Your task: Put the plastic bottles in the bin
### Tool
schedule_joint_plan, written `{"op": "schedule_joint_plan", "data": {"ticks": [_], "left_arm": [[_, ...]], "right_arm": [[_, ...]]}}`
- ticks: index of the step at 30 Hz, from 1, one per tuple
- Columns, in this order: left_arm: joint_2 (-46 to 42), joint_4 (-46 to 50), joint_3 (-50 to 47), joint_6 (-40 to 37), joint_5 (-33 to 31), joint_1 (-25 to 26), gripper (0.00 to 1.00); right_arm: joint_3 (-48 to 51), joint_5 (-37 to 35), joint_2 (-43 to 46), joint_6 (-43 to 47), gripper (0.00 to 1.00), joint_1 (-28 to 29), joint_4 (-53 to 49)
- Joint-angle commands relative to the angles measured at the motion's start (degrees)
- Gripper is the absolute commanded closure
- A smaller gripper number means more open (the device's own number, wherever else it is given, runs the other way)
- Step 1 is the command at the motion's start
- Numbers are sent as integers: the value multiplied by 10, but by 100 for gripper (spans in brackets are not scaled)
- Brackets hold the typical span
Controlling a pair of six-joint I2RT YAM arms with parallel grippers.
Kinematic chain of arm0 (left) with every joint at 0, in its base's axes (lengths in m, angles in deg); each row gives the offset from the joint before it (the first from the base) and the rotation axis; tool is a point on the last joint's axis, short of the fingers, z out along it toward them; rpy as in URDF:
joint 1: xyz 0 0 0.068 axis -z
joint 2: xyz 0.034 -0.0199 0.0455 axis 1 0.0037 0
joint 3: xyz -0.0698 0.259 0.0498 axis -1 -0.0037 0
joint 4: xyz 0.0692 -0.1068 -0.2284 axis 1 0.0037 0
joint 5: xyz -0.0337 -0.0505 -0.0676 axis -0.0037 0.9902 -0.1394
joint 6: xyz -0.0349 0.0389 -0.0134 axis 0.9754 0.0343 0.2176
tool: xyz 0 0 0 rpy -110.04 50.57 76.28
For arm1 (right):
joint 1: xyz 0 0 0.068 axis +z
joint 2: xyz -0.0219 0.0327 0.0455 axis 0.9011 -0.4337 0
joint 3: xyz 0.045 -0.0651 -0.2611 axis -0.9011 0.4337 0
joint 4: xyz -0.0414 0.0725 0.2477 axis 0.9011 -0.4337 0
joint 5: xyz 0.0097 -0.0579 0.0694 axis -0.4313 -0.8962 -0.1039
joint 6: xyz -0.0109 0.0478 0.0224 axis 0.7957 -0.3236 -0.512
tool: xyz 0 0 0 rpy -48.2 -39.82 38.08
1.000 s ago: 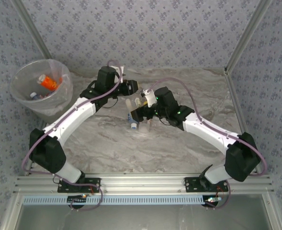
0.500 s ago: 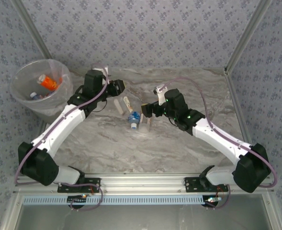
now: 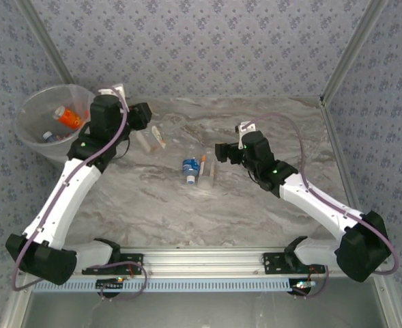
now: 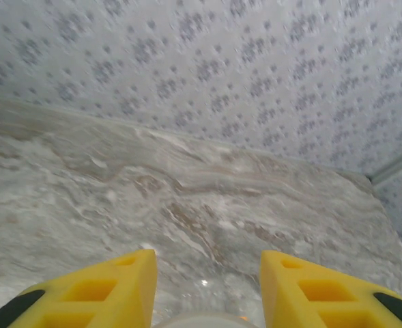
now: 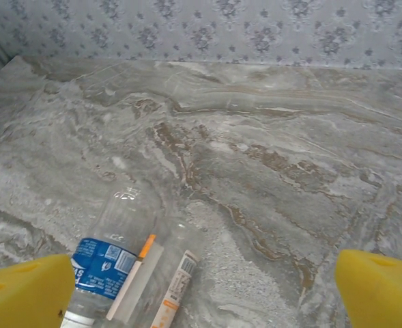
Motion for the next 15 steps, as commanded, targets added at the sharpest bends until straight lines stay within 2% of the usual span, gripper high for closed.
{"op": "schedule_joint_plan", "data": {"ticks": [1, 6, 9, 11, 15], "left_arm": [[-32, 12, 42, -31, -21, -14, 100], [-38, 10, 82, -60, -43, -32, 100], [-35, 2, 102, -90, -94, -45, 100], [-29, -1, 114, -95, -112, -68, 100], [-11, 2, 148, -90, -103, -131, 100]], "right_arm": [[12, -31, 21, -35, 0, -6, 12], [42, -49, 49, -58, 0, -18, 36], [55, -51, 63, -70, 1, -29, 40], [63, -52, 72, -78, 0, -35, 39], [79, -55, 89, -91, 1, -45, 45]]}}
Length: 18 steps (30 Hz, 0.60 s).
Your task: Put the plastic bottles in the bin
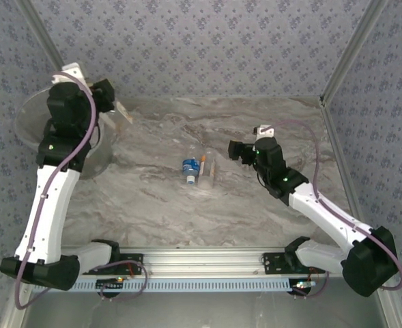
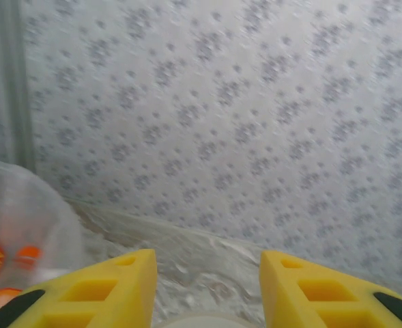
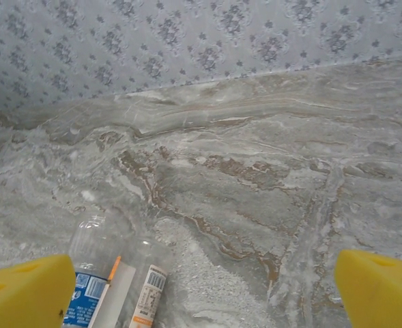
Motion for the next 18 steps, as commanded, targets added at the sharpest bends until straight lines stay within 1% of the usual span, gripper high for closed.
{"op": "schedule_joint_plan", "data": {"ticks": [1, 7, 9, 12, 15, 18], "left_arm": [[13, -11, 42, -15, -17, -44, 100], [54, -9, 96, -16, 4, -137, 100], [71, -6, 112, -17, -1, -162, 100], [96, -14, 125, -22, -4, -193, 100], [119, -11, 142, -9, 16, -224, 100], [140, -1, 158, -22, 12, -233, 100]], "right_arm": [[15, -16, 22, -27, 1, -8, 18], [25, -14, 33, -34, 1, -14, 15], [27, -13, 34, -35, 1, -16, 12], [28, -10, 36, -36, 1, -16, 8], [32, -10, 42, -35, 1, -16, 6], [35, -10, 47, -35, 1, -18, 4]]}}
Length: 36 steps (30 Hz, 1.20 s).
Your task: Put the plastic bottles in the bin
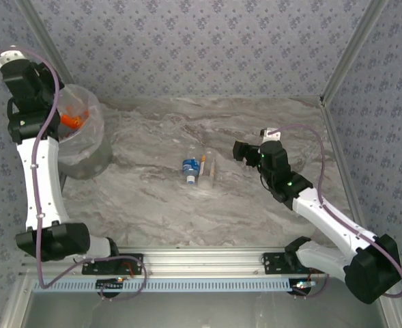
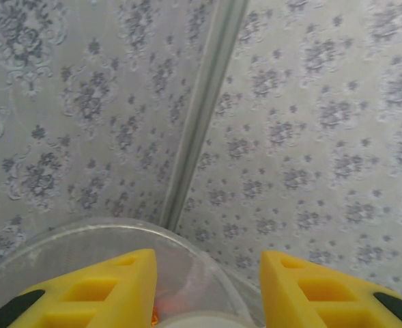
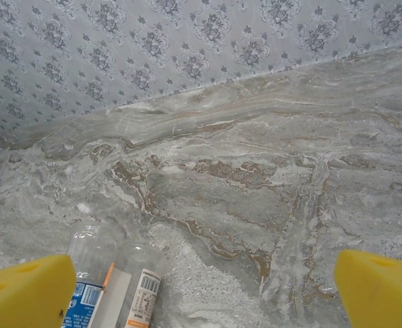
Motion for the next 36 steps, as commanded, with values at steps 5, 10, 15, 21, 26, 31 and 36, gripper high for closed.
{"op": "schedule_joint_plan", "data": {"ticks": [5, 10, 15, 21, 26, 31, 36], "left_arm": [[43, 19, 39, -12, 14, -32, 100], [81, 63, 43, 20, 45, -56, 100], [115, 114, 36, 69, 98, -67, 93], [145, 144, 29, 108, 128, -67, 26], [140, 144, 35, 114, 131, -67, 14], [119, 134, 24, 116, 165, -67, 1], [94, 120, 8, 121, 200, -67, 1]], "right_arm": [[11, -1, 17, -10, 1, -7, 0], [8, 7, 15, -8, 1, -7, 3], [7, 13, 14, -9, 1, -8, 3], [5, 21, 10, -6, 1, -9, -1], [4, 21, 7, -3, 1, -10, -7], [6, 26, -3, -14, 0, -11, -7], [-5, 5, -18, -31, 0, -12, -24]]}}
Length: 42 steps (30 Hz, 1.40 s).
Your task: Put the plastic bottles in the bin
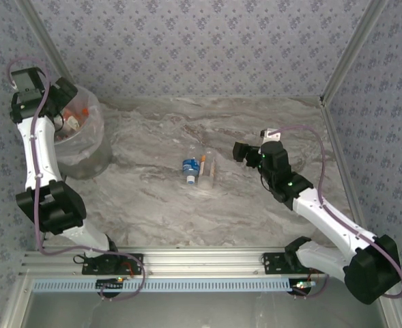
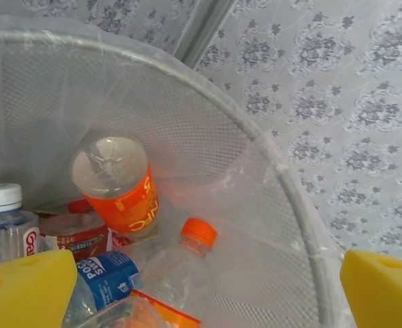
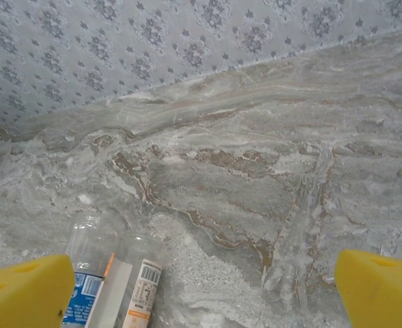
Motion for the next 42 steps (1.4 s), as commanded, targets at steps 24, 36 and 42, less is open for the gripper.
{"op": "schedule_joint_plan", "data": {"ticks": [24, 36, 42], "left_arm": [[-184, -249, -184, 193, 322, 0, 1], [-248, -220, -238, 180, 325, -1, 1], [-269, -213, -262, 173, 316, 0, 1]], "right_arm": [[-58, 48, -186, -124, 0, 48, -45], [-126, 37, -303, -172, 3, 145, -91], [-142, 29, -335, -159, 6, 161, -111]]}}
